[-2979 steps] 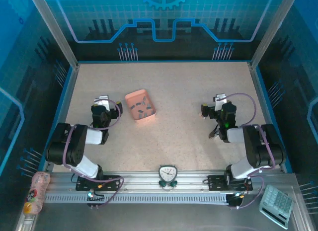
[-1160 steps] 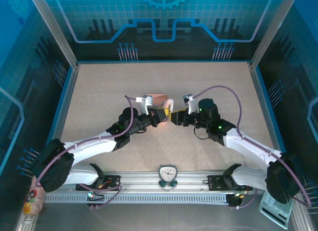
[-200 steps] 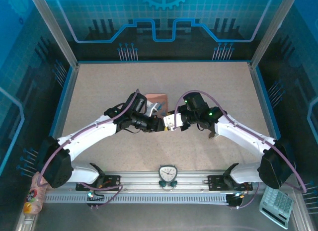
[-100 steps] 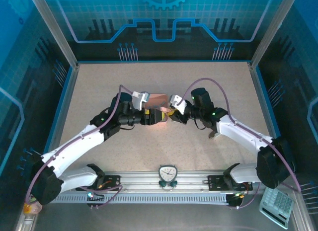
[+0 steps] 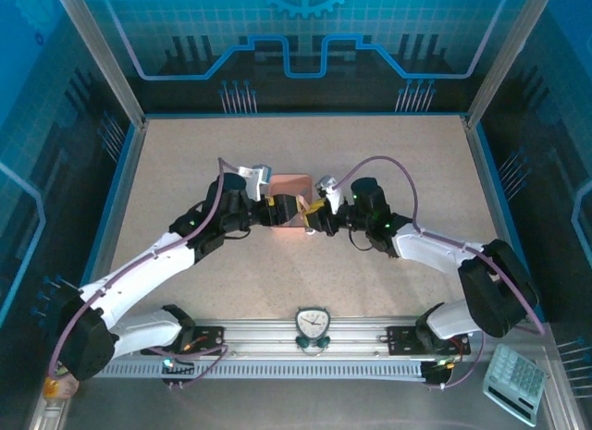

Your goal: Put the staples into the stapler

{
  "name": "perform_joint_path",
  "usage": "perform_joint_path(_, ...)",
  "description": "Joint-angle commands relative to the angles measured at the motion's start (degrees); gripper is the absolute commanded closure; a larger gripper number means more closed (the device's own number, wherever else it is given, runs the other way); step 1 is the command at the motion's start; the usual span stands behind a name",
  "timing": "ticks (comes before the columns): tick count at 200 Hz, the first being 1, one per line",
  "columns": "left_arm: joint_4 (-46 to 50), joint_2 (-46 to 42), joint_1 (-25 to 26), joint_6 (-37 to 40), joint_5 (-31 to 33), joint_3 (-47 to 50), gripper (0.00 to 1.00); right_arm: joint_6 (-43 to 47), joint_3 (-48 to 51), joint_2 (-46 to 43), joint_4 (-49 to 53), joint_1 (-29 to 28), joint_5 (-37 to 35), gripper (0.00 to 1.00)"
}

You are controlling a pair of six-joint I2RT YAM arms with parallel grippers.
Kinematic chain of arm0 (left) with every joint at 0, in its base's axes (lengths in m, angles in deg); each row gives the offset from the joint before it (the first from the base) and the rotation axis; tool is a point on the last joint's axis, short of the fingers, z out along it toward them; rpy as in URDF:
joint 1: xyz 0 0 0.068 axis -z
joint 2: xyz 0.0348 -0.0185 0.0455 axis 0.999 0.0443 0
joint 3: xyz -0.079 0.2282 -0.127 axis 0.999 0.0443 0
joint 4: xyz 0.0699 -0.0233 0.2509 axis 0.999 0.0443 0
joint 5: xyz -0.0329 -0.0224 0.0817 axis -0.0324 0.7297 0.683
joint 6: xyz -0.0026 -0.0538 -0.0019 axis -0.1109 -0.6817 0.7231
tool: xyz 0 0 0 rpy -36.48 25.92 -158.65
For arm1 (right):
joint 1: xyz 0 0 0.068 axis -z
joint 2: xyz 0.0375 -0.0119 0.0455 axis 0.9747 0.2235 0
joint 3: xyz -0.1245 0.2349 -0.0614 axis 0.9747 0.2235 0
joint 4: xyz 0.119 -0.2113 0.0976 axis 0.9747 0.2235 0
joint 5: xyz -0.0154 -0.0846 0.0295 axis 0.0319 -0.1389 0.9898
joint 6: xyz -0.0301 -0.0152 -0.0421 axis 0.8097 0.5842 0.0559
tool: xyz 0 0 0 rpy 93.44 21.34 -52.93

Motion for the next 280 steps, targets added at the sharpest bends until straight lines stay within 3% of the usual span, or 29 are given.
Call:
perform_joint_path(1, 1.2, 1.5, 0.1, -0.9, 0.5, -2.8, 0.27, -2.8, 0.1, 1.3, -5.9, -1.2, 0.2, 0.81)
perform_joint_path(89, 7.0, 6.4, 0.1, -0.3, 1.8, -7.4, 0.43, -2.9, -0.7, 2.1, -5.9, -2.6, -0.6, 0.81)
perform_joint_path(168, 8.7, 9.9, 0.9, -0.3, 1.7, -9.9, 0.52, -3.5, -1.2, 2.9, -7.0, -2.6, -0.2, 0.81)
perform_joint_path(235, 10.3, 12.1, 1.4, 0.0, 2.8, -12.4, 0.86, -2.3, -0.6, 2.6, -6.9, -2.6, 0.0, 0.81)
perform_joint_path(245, 11.3, 12.6, 1.3, 0.2, 3.3, -13.4, 0.89, -2.3, -0.3, 1.9, -6.6, -2.3, 0.0, 0.76)
perform_joint_path(253, 12.4, 13.2, 1.5, 0.3, 3.9, -14.5, 0.92, -2.9, 0.1, 1.2, -5.8, -1.8, -0.4, 0.65)
perform_joint_path(264, 14.5, 14.5, 1.8, 0.9, 5.2, -16.6, 0.94, -5.1, 1.2, -0.7, -4.6, -0.5, -2.1, 0.43)
perform_joint_path(280, 17.8, 17.1, 3.1, 2.6, 8.0, -20.6, 0.96, -9.2, 2.8, -3.7, -2.0, 2.5, -3.4, 0.30)
